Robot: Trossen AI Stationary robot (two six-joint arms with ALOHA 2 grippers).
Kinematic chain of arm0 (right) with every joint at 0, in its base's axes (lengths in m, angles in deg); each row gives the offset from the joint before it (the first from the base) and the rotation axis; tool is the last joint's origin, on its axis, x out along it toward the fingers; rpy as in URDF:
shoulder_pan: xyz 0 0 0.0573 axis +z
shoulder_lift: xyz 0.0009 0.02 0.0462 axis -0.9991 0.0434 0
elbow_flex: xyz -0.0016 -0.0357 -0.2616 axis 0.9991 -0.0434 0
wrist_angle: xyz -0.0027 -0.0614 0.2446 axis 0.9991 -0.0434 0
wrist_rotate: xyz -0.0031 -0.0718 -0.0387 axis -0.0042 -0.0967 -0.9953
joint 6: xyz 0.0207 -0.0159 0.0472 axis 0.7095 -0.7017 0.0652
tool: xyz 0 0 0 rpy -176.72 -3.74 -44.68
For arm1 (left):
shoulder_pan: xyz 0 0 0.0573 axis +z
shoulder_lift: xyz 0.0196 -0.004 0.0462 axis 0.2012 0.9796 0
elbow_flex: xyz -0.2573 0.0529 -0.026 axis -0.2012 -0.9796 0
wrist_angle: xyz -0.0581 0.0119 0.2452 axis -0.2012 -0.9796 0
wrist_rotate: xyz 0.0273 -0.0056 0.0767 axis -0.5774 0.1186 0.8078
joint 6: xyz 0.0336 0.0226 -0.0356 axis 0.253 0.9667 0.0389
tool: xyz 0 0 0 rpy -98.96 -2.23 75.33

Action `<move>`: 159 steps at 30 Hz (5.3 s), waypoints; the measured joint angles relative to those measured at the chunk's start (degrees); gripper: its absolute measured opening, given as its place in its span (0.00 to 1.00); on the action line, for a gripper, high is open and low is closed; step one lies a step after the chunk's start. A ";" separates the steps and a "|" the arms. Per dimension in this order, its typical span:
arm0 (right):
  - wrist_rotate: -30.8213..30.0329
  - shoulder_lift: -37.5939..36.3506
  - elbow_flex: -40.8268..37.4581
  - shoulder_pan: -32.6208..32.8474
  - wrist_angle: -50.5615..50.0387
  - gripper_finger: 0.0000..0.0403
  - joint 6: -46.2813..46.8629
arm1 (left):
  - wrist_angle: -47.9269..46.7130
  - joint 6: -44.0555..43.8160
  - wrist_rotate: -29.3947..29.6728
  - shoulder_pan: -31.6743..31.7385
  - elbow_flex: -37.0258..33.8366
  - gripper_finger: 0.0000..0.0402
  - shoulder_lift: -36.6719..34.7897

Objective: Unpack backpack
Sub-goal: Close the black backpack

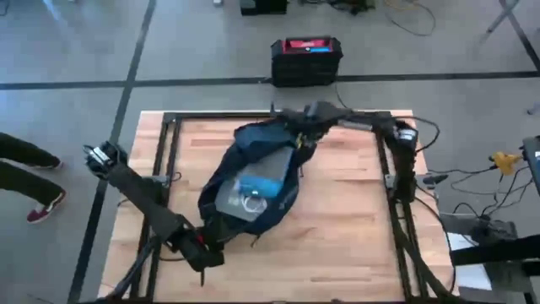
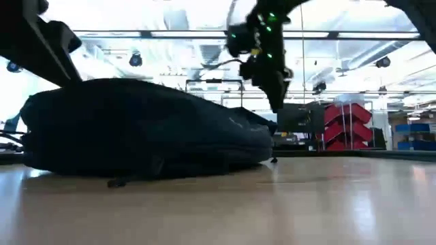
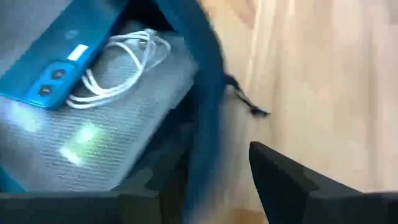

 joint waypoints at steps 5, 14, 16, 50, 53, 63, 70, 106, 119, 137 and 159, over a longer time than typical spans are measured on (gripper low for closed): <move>17.01 -3.37 -9.28 -7.72 16.06 0.50 8.76 | 11.06 0.56 1.06 -1.28 -4.64 0.39 0.00; 22.48 -0.42 -22.53 -11.59 25.55 0.40 26.39 | 22.66 0.55 0.22 -2.37 -10.29 0.39 0.00; 30.99 -0.42 -24.94 -10.82 34.05 0.35 28.04 | 22.43 1.89 0.51 -2.36 -9.88 0.39 0.00; -44.51 -1.64 -17.74 54.08 25.15 0.00 -10.14 | 22.46 2.76 3.53 0.23 -9.11 0.39 0.00; -42.56 -3.46 -17.47 52.56 25.61 0.00 -5.81 | 22.05 2.02 1.65 0.23 -8.99 0.39 -0.20; -3.23 -2.26 -17.60 33.05 39.11 0.00 4.60 | -5.63 -11.92 -5.63 -3.16 8.09 0.39 -1.17; -0.95 -1.39 -16.23 35.55 57.18 0.00 -3.88 | -9.79 -31.14 -11.24 -9.17 7.47 0.39 -1.03; -10.69 -0.17 4.83 45.04 4.53 0.00 15.50 | -7.62 15.88 17.26 16.16 9.84 0.39 -1.55; -4.42 -0.40 -4.39 42.98 4.71 0.16 13.13 | 5.52 19.62 -29.52 20.23 9.87 0.39 -1.25; 8.75 -0.29 -7.80 37.28 17.48 0.47 12.13 | 8.95 -2.98 7.24 -8.81 9.86 0.39 2.31; 7.73 -5.35 -17.87 39.74 27.94 0.01 22.94 | 67.86 25.95 25.27 8.87 13.29 0.39 35.26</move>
